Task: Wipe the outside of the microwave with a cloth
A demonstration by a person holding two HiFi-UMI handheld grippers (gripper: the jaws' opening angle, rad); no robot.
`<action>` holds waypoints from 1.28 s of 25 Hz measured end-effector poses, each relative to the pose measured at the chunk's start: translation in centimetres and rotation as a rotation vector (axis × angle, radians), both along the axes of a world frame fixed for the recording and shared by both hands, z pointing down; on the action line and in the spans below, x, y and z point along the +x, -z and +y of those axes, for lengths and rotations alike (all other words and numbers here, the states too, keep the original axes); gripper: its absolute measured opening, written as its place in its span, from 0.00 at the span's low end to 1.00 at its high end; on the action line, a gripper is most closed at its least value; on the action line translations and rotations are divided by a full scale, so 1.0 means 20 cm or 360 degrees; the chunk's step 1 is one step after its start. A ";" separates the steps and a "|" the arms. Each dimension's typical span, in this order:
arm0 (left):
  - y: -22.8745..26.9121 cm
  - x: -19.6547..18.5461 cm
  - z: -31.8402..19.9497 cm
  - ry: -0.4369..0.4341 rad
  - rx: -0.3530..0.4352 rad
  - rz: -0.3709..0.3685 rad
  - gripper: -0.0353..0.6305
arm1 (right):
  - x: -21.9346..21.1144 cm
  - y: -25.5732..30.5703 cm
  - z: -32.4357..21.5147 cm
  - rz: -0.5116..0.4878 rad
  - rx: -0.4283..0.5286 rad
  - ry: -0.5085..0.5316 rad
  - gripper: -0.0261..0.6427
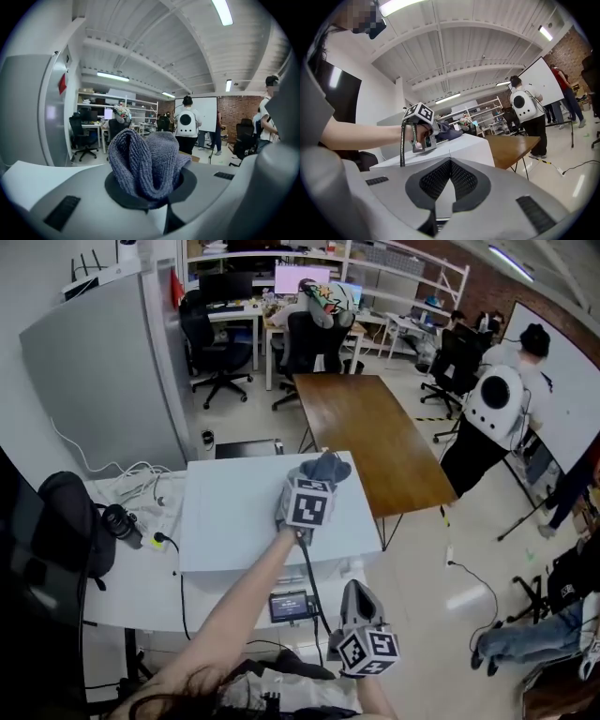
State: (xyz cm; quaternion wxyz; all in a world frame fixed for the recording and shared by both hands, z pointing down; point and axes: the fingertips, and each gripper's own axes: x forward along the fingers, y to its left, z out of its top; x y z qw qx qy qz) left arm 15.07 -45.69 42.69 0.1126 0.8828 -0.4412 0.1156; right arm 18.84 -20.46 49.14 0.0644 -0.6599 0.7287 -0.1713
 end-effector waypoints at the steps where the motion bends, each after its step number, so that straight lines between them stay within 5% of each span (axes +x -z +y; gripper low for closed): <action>1: -0.01 -0.04 -0.01 0.0030 -0.0003 -0.0006 0.14 | 0.00 0.00 0.00 0.0006 -0.0008 0.0001 0.07; 5: -0.03 -0.20 -0.06 0.0144 0.0010 -0.0002 0.14 | 0.00 -0.01 -0.04 0.0024 0.0006 0.0023 0.07; 9: -0.11 -0.68 -0.15 0.0471 0.0054 -0.0292 0.14 | -0.13 -0.06 -0.12 0.0008 0.0014 0.0123 0.07; 13: -0.05 -0.83 -0.09 0.0453 0.0088 -0.0175 0.14 | -0.17 -0.02 -0.09 0.0037 0.0001 0.0152 0.07; 17: -0.01 -1.17 -0.04 0.0702 0.0035 -0.0089 0.14 | -0.22 0.07 -0.04 0.0048 0.0030 0.0143 0.07; 23: -0.12 -1.46 -0.13 0.0781 0.0061 0.0050 0.14 | -0.27 -0.02 -0.08 0.0081 0.0069 0.0114 0.07; 32: -0.02 -1.64 0.01 0.0934 0.0107 -0.0109 0.14 | -0.20 0.05 -0.01 0.0003 0.0068 0.0118 0.07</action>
